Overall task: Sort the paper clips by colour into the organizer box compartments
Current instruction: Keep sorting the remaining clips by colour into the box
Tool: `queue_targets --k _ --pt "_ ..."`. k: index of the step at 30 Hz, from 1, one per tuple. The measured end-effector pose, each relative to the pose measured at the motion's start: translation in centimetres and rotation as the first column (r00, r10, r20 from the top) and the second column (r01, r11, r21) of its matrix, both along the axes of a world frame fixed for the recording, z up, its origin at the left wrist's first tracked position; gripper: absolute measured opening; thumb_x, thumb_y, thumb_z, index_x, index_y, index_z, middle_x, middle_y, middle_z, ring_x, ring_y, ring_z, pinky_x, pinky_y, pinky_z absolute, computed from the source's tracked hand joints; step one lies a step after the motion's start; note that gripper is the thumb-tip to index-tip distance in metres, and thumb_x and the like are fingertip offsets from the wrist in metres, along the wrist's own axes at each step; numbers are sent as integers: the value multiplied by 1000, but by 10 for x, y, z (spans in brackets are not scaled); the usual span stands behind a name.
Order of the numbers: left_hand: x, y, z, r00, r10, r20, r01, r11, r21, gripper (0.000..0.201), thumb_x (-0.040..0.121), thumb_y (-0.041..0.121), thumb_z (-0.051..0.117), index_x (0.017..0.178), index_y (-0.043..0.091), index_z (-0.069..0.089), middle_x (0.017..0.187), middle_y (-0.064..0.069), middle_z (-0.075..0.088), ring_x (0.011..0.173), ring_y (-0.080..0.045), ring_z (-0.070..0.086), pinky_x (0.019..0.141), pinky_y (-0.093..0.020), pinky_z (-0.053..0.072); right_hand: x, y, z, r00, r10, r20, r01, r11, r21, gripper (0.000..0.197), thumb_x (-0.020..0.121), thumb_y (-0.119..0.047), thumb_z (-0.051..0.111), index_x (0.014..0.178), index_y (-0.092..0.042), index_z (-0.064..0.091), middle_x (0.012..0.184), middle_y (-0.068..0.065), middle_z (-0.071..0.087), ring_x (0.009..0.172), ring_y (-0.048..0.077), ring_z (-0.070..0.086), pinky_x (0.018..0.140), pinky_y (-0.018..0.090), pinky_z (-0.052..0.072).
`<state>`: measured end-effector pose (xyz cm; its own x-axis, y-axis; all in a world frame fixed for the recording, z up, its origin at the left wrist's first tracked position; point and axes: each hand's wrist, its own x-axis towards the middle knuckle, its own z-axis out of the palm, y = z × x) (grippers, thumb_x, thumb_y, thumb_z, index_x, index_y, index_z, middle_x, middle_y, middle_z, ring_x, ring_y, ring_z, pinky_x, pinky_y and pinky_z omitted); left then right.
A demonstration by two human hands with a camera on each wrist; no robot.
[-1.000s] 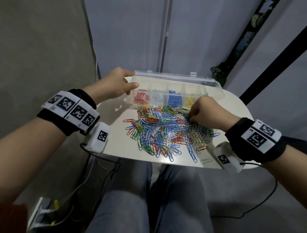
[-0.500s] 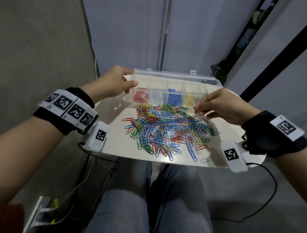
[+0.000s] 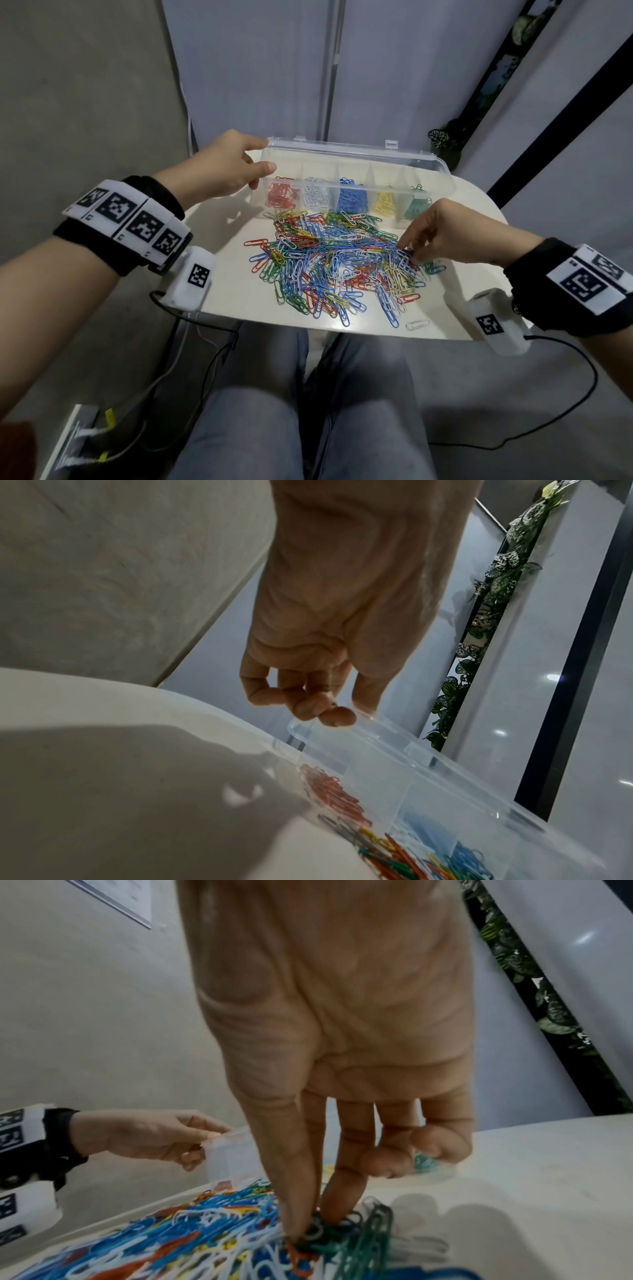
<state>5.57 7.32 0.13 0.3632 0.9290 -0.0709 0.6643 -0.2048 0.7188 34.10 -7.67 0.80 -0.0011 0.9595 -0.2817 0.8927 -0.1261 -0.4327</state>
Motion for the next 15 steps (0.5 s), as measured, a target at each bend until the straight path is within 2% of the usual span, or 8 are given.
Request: queue_targets --k 3,7,10,12,14,15 --pt "0 0 0 1000 1 3 -1 1000 1 57 95 31 60 146 15 41 65 -1 61 56 -12 44 55 -27 36 -3 -1 -4 998 22 56 -23 1000 21 27 63 -9 87 87 -17 77 67 2 67 52 7 49 49 14 37" --pt "1 -2 1 1000 1 5 -1 1000 1 56 95 29 59 146 13 41 64 -1 60 56 -12 43 54 -27 36 -9 -1 -6 997 32 77 -37 998 60 20 66 -6 85 83 -13 76 66 0 65 49 2 51 49 10 38" --pt "2 -3 1 1000 -1 5 1 1000 -1 57 95 29 59 146 13 40 64 -1 61 56 -12 44 55 -27 36 -9 2 -8 997 30 66 -36 996 84 11 69 -3 82 77 -8 76 63 -2 65 48 -8 52 50 7 38" --pt "1 -3 2 1000 -1 2 1 1000 0 57 96 30 59 147 14 40 65 -1 61 58 -12 45 57 -28 37 -6 5 -9 999 -4 39 0 995 102 9 71 -2 81 75 -8 76 62 -3 66 48 -7 53 52 7 41" --pt "1 -3 2 1000 -2 2 2 1000 -1 57 96 30 59 147 14 40 65 -1 61 58 -12 45 59 -28 37 -3 7 -8 997 -62 -44 67 992 109 9 71 -2 81 74 -9 77 63 2 69 48 0 54 59 18 47" --pt "1 -3 2 1000 -3 3 3 1000 -3 57 96 30 59 147 14 40 65 -2 61 58 -12 45 59 -28 37 -2 7 -7 990 -91 -105 102 989 107 8 72 -1 81 75 -7 77 62 4 70 47 2 53 59 20 48"
